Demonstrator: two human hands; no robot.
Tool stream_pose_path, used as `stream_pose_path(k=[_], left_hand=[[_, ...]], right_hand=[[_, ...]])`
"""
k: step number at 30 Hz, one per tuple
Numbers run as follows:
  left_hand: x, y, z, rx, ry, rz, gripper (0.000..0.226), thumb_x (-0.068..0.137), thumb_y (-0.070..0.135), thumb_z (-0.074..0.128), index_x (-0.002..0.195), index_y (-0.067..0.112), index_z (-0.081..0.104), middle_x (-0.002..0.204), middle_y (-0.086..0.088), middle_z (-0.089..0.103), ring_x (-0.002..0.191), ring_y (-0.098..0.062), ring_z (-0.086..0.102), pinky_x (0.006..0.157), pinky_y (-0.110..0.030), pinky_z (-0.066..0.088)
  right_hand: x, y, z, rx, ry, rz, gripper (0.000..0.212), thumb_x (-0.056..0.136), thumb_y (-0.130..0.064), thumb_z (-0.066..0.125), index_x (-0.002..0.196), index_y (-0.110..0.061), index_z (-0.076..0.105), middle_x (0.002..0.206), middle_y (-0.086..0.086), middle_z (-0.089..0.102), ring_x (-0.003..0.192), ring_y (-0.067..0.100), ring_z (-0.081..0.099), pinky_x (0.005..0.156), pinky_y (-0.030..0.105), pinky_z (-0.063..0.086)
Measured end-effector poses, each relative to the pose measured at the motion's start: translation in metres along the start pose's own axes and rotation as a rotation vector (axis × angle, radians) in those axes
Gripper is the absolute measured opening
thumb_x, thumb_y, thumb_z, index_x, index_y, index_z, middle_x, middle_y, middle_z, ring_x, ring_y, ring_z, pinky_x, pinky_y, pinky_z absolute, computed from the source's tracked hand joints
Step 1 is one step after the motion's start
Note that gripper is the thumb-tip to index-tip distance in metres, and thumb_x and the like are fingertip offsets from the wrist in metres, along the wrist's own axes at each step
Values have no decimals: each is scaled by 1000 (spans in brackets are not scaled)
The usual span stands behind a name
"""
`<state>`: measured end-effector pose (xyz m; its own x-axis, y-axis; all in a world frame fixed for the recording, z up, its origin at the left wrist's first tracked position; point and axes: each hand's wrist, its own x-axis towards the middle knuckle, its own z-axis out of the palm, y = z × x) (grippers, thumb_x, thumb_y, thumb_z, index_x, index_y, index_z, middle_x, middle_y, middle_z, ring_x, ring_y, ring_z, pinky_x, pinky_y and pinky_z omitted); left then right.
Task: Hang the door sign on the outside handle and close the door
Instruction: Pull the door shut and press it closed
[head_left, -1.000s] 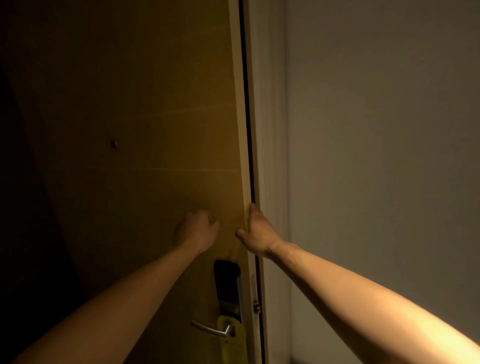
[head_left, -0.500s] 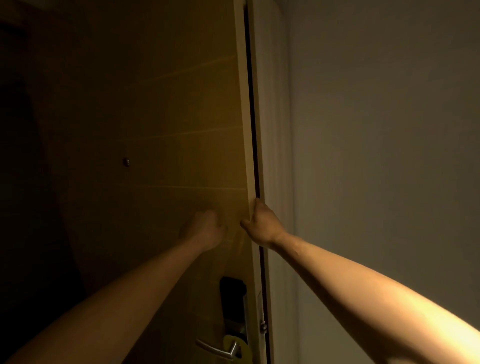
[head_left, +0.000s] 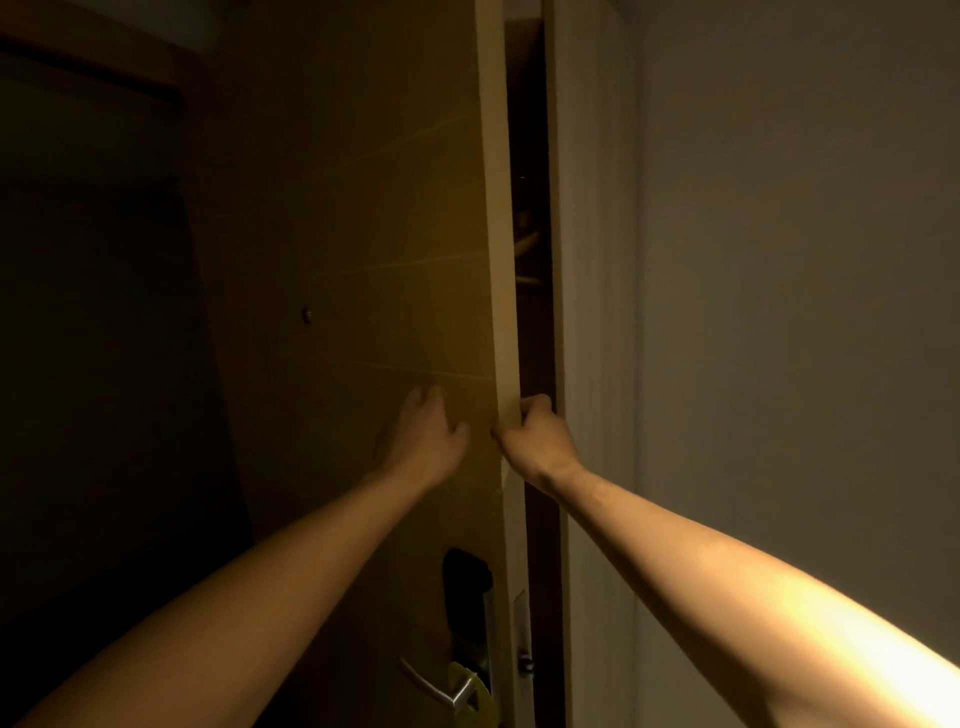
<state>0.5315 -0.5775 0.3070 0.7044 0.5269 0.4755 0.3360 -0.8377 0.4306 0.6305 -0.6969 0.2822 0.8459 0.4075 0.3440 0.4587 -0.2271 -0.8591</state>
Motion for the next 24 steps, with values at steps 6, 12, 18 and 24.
stream_pose_path(k=[6,12,18,24], left_hand=[[-38,-15,-21,6,129,-98,65,92,47,54,148,30,26,157,-4,29,140,-27,38,106,-47,45],[-78,-34,-50,50,379,-88,55,86,62,47,131,32,39,135,4,48,116,-15,55,79,-27,43],[-106,-55,-87,60,527,-63,50,88,52,54,128,30,34,130,2,46,88,-4,54,64,-24,52],[-133,-107,-132,72,580,-54,49,88,45,57,128,26,36,122,0,49,82,-7,55,59,-20,52]], right_hand=[[-20,-12,4,-34,-83,-114,46,91,-43,61,128,-21,46,105,-7,59,89,13,61,60,19,45],[-49,-34,38,-13,-104,-231,40,82,-65,49,100,-30,52,89,-7,63,79,14,65,73,38,58],[-78,-64,82,66,-231,-362,45,73,-79,45,84,-36,52,75,-9,65,65,8,63,55,29,50],[-98,-110,130,117,-520,-525,49,78,-73,47,84,-24,54,79,0,64,68,19,62,59,44,55]])
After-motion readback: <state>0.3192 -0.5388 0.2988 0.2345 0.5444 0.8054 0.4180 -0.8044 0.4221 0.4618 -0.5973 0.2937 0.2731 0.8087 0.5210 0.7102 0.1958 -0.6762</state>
